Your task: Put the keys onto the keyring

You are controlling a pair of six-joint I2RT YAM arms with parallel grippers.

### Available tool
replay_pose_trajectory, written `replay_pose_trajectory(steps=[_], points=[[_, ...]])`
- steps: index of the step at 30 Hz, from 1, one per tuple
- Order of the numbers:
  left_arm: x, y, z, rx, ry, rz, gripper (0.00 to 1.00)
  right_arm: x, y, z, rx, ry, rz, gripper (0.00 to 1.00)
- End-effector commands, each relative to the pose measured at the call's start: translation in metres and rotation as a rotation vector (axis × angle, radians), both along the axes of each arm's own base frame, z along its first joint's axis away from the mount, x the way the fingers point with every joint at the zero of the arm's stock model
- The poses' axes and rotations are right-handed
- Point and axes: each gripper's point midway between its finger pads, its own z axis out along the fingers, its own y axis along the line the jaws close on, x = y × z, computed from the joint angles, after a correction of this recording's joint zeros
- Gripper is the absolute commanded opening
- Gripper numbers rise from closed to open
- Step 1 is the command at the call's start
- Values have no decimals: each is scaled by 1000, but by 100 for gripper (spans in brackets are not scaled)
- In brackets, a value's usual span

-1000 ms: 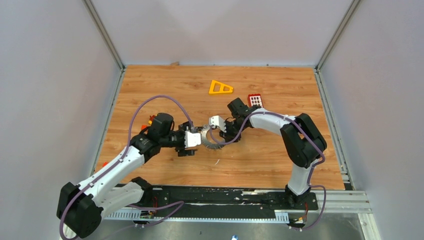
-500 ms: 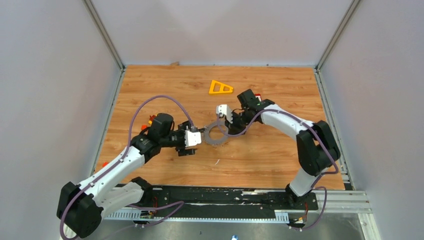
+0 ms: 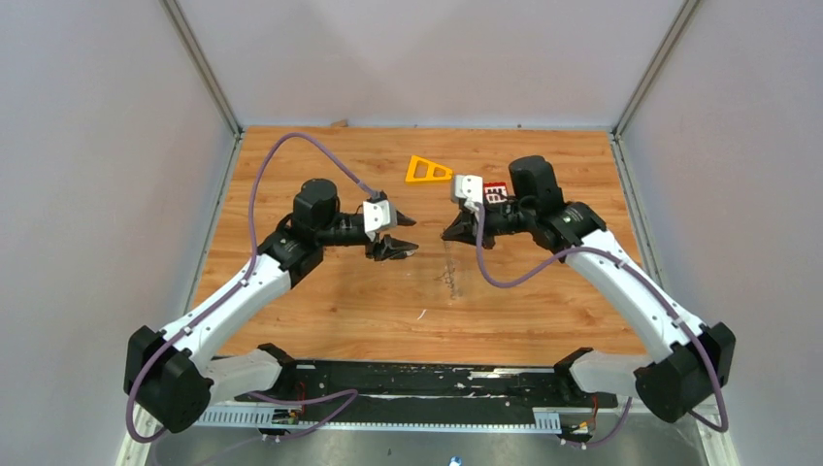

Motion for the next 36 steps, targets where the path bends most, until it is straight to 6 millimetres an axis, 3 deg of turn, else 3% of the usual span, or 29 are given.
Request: replay_pose_trajectory(steps=[1,7,15,25,36], points=[[-16,-22,42,-170,67,-123,52,-25,9,41,179,-47,67,0],[-32,-32,45,-203,89,-198,39,-38,9,51,252,-54,88,0],[-49,-39,38,-212,66,-233,34,-43,14,50,279,-19,135,0],[-42,-45,31,-215,45,-205,33,-47,14,46,282,-9,150,0],[-39,-46,31,-227,38,-189,22,-46,14,43,278,-8,145,0]])
